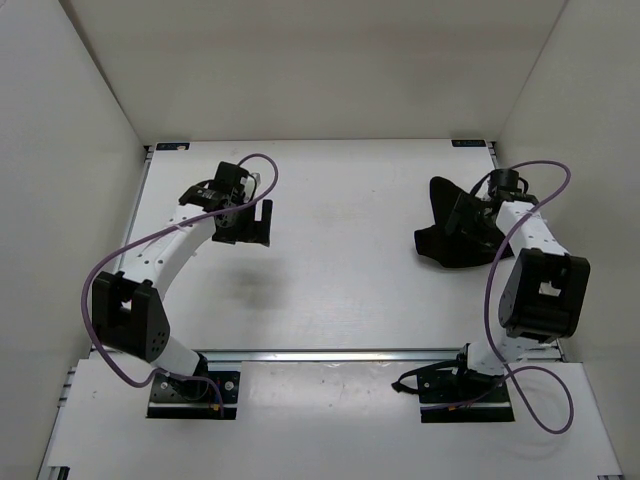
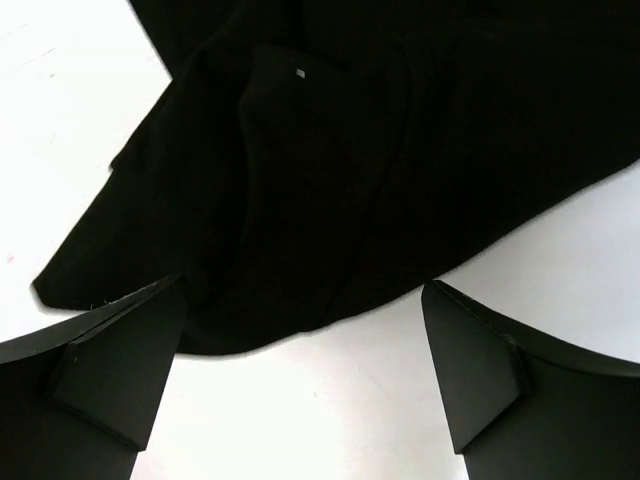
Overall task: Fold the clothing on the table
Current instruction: Grab the skirt from the pile, then move the skirt to the center of the board
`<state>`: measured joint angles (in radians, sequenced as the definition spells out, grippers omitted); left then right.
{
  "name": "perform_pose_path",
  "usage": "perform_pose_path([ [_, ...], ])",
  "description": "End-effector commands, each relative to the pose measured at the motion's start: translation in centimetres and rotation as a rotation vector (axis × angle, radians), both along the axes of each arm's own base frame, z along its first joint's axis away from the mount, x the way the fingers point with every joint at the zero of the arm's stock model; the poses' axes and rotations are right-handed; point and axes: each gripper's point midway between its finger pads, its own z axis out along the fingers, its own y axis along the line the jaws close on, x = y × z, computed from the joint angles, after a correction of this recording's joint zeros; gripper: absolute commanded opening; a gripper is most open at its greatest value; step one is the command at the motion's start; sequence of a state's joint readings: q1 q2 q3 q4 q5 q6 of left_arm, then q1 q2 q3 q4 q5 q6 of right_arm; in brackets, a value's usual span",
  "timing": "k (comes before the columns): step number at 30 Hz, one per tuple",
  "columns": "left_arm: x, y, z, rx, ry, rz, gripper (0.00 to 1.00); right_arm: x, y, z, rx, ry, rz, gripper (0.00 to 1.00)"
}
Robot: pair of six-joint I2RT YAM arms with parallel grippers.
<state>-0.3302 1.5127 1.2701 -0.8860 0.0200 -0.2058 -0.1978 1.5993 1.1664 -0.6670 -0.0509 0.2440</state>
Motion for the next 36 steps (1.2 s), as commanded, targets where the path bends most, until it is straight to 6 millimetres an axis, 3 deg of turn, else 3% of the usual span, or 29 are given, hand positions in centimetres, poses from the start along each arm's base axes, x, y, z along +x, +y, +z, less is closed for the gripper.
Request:
perform_pose_path([
  [1, 0.1, -0.5, 0.5, -0.058, -0.024, 0.013, 0.98, 2.6, -0.8, 0.0, -0.006, -0.062, -0.025, 0.98],
  [8, 0.1, -0.3, 0.1, -0.069, 0.005, 0.021, 0.98, 4.6, -0.6, -1.8, 0.025, -0.072, -0.03, 0.74],
  [10, 0.1, -0.1, 0.2, -0.066, 0.004, 0.027, 0.99, 5.0, -0.4, -2.0, 0.019, -0.072, -0.026, 0.43],
  [11, 0.2, -0.1, 0.0, -0.069, 0.01, 0.03, 0.99, 5.2, -0.8, -2.2, 0.015, -0.066, -0.042, 0.19],
  [13, 0.0, 0.1, -0.2, -0.071, 0.015, 0.036, 0.99, 5.4, -0.6, -2.1, -0.002, -0.052, -0.036, 0.0],
  [16, 0.1, 0.0, -0.5, -0.084, 0.019, 0.036, 0.99, 6.6, 0.0, -1.2, -0.022, -0.064, 0.006, 0.0],
  [19, 0.2, -0.3, -1.0, -0.09, 0.034, 0.018, 0.99, 8.6, 2.2, 1.5, -0.017, -0.123, 0.086, 0.0],
  [21, 0.3, -0.6, -0.9, -0.104, 0.034, 0.004, 0.99, 10.5, 4.0, 5.4, 0.009, -0.221, 0.155, 0.0],
  [22, 0.4, -0.8, -0.9, -0.107, 0.038, -0.005, 0.98, 12.4, 6.3, 9.6, 0.061, -0.326, 0.215, 0.0],
  [23, 0.5, -0.8, -0.9, -0.109, 0.035, -0.008, 0.98, 12.8, 7.3, 11.4, 0.086, -0.367, 0.251, 0.0],
  [24, 0.6, -0.9, -0.7, -0.113, 0.033, -0.013, 0.99, 13.8, 9.6, 15.3, 0.141, -0.466, 0.325, 0.0],
  [25, 0.9, -0.9, -0.3, -0.114, 0.023, -0.016, 0.98, 14.0, 11.5, 17.8, 0.17, -0.522, 0.376, 0.0],
  [26, 1.1, -0.8, 0.3, -0.123, 0.013, -0.015, 0.99, 14.0, 14.9, 22.2, 0.207, -0.621, 0.469, 0.0],
  [27, 1.0, -1.0, 0.6, -0.134, 0.017, -0.021, 0.99, 13.8, 16.6, 26.4, 0.22, -0.722, 0.545, 0.0],
  [30, 2.0, -0.9, 2.7, -0.2, -0.027, -0.01, 0.99, 10.5, 24.5, 34.2, 0.292, -0.913, 0.772, 0.0],
  [31, 2.2, -1.0, 3.5, -0.23, -0.046, -0.014, 0.99, 9.3, 25.4, 36.0, 0.294, -0.969, 0.808, 0.0],
  [32, 2.1, -1.0, 3.7, -0.24, -0.054, -0.01, 0.99, 8.2, 26.6, 36.9, 0.333, -0.99, 0.832, 0.0],
  [34, 2.2, -0.9, 5.0, -0.256, -0.091, -0.008, 0.98, 5.6, 27.3, 37.8, 0.404, -1.01, 0.853, 0.0],
  [36, 1.8, -1.0, 5.9, -0.259, -0.117, -0.019, 0.99, 5.0, 27.1, 32.2, 0.433, -0.901, 0.802, 0.0],
])
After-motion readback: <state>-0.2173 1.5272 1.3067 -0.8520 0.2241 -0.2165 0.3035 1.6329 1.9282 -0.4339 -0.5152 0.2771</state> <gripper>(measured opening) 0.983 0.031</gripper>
